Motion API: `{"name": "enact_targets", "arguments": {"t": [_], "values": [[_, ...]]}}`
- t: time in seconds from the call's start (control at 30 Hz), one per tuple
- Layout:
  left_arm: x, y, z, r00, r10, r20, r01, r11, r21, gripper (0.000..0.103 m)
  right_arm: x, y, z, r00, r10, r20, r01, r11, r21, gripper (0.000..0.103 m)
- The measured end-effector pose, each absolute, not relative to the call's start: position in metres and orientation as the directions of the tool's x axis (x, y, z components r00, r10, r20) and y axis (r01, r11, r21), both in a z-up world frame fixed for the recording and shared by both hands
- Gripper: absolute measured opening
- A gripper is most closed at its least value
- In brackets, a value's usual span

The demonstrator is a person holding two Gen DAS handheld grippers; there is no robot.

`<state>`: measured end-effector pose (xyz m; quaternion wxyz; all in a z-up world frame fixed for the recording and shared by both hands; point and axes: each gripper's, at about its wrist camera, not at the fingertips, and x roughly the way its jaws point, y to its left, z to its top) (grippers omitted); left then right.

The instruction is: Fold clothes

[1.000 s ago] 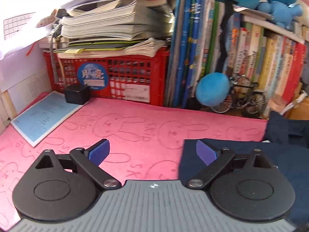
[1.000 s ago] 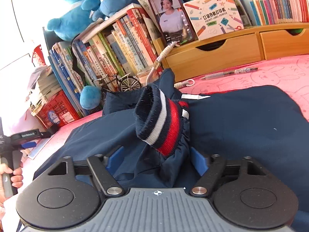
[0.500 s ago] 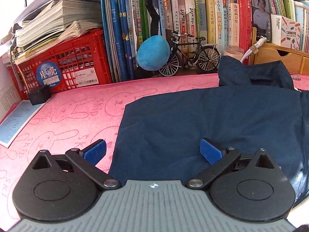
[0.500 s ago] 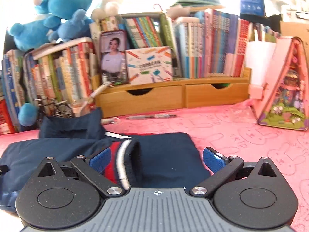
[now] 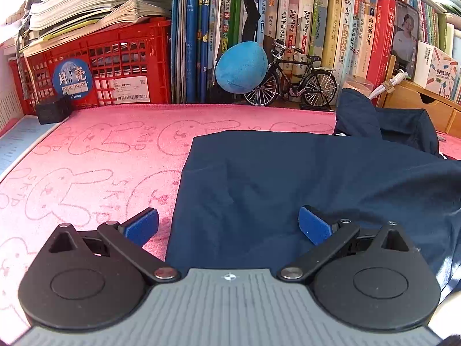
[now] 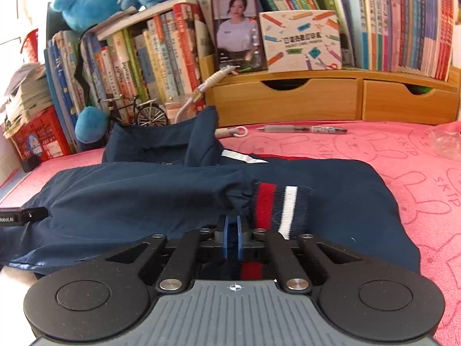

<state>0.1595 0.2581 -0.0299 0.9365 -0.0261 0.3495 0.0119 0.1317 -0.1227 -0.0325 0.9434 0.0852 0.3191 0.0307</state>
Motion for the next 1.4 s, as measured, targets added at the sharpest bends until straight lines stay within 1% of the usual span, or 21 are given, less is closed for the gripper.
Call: {"name": "enact_targets", "arguments": {"t": [0.03, 0.1, 0.13, 0.2, 0.23, 0.3, 0.37, 0.4, 0.47, 0.53, 0.6, 0.63, 0.73, 0.77, 0.8, 0.87, 0.9, 1.1, 1.27, 1.33, 1.4], "values": [[0.159, 0.259, -0.03, 0.755, 0.004, -0.656, -0.044, 0.998, -0.044, 0.103, 0.131, -0.13, -0.032, 0.795, 0.064, -0.603, 0.045, 0.985, 0.164, 0.007], [0.159, 0.258, -0.03, 0.756, 0.011, -0.654, -0.049, 0.998, -0.04, 0.103, 0.127, -0.137, -0.031, 0.796, -0.007, -0.605, 0.105, 0.986, 0.127, 0.037], [0.159, 0.258, -0.029, 0.757, 0.013, -0.654, -0.05, 0.998, -0.038, 0.103, 0.123, -0.137, -0.03, 0.8, -0.026, -0.599, 0.114, 0.988, 0.109, 0.055], [0.159, 0.257, -0.029, 0.757, 0.015, -0.653, -0.051, 0.998, -0.036, 0.103, 0.116, -0.136, -0.027, 0.807, -0.064, -0.587, 0.131, 0.989, 0.072, 0.057], [0.159, 0.257, -0.029, 0.757, 0.015, -0.653, -0.052, 0.998, -0.037, 0.103, 0.113, -0.128, -0.024, 0.818, -0.049, -0.573, 0.1, 0.993, 0.057, 0.062], [0.159, 0.257, -0.029, 0.757, 0.017, -0.653, -0.053, 0.998, -0.035, 0.103, 0.107, -0.108, -0.019, 0.84, 0.0, -0.543, 0.018, 0.999, 0.028, 0.066], [0.159, 0.257, -0.029, 0.758, 0.019, -0.652, -0.054, 0.998, -0.033, 0.103, 0.102, -0.083, -0.014, 0.857, 0.05, -0.513, -0.067, 0.998, -0.014, 0.074], [0.158, 0.256, -0.029, 0.758, 0.022, -0.651, -0.054, 0.998, -0.03, 0.103, 0.1, -0.071, -0.013, 0.862, 0.071, -0.502, -0.103, 0.994, -0.036, 0.076], [0.158, 0.255, -0.029, 0.761, 0.028, -0.648, -0.055, 0.998, -0.021, 0.103, 0.101, -0.045, -0.014, 0.852, 0.112, -0.511, -0.175, 0.982, -0.077, 0.085], [0.158, 0.254, -0.029, 0.764, 0.038, -0.645, -0.059, 0.998, -0.011, 0.103, 0.107, -0.026, -0.021, 0.831, 0.132, -0.541, -0.217, 0.971, -0.096, 0.092], [0.157, 0.253, -0.028, 0.767, 0.053, -0.64, -0.069, 0.998, -0.001, 0.103, 0.12, -0.02, -0.038, 0.785, 0.12, -0.608, -0.197, 0.978, -0.062, 0.092], [0.157, 0.253, -0.028, 0.768, 0.06, -0.638, -0.074, 0.997, 0.004, 0.103, 0.12, -0.021, -0.037, 0.776, 0.127, -0.618, -0.191, 0.981, -0.039, 0.094], [0.152, 0.251, -0.026, 0.759, 0.174, -0.627, -0.172, 0.983, 0.065, 0.103, 0.116, -0.026, -0.025, 0.767, 0.155, -0.622, -0.182, 0.983, 0.02, 0.093], [0.146, 0.251, -0.025, 0.76, 0.177, -0.626, -0.173, 0.983, 0.067, 0.103, 0.106, -0.03, -0.02, 0.777, 0.173, -0.605, -0.2, 0.979, 0.023, 0.094], [0.139, 0.252, -0.024, 0.763, 0.166, -0.624, -0.164, 0.985, 0.061, 0.103, 0.092, -0.034, -0.014, 0.79, 0.193, -0.582, -0.224, 0.974, 0.02, 0.094], [0.117, 0.251, -0.02, 0.774, 0.118, -0.622, -0.118, 0.992, 0.041, 0.103, 0.064, -0.042, -0.003, 0.808, 0.236, -0.54, -0.273, 0.962, 0.013, 0.102], [0.105, 0.251, -0.018, 0.778, 0.092, -0.621, -0.092, 0.995, 0.031, 0.103, 0.05, -0.047, 0.001, 0.808, 0.258, -0.529, -0.294, 0.956, 0.017, 0.103], [0.028, 0.217, -0.004, 0.791, -0.043, -0.611, 0.039, 0.999, -0.02, 0.103, -0.03, -0.057, 0.011, 0.773, 0.381, -0.508, -0.381, 0.918, 0.109, 0.103], [-0.057, 0.174, -0.001, 0.786, -0.134, -0.603, 0.151, 0.988, -0.023, 0.103, -0.108, -0.049, 0.006, 0.767, 0.436, -0.47, -0.433, 0.893, 0.122, 0.103], [-0.088, 0.156, -0.004, 0.791, -0.115, -0.6, 0.155, 0.988, 0.015, 0.103, -0.135, -0.047, 0.0, 0.77, 0.445, -0.457, -0.442, 0.889, 0.121, 0.103], [-0.11, 0.139, -0.009, 0.796, -0.075, -0.601, 0.142, 0.988, 0.064, 0.103, -0.155, -0.047, -0.007, 0.771, 0.437, -0.462, -0.438, 0.892, 0.112, 0.103]]}}
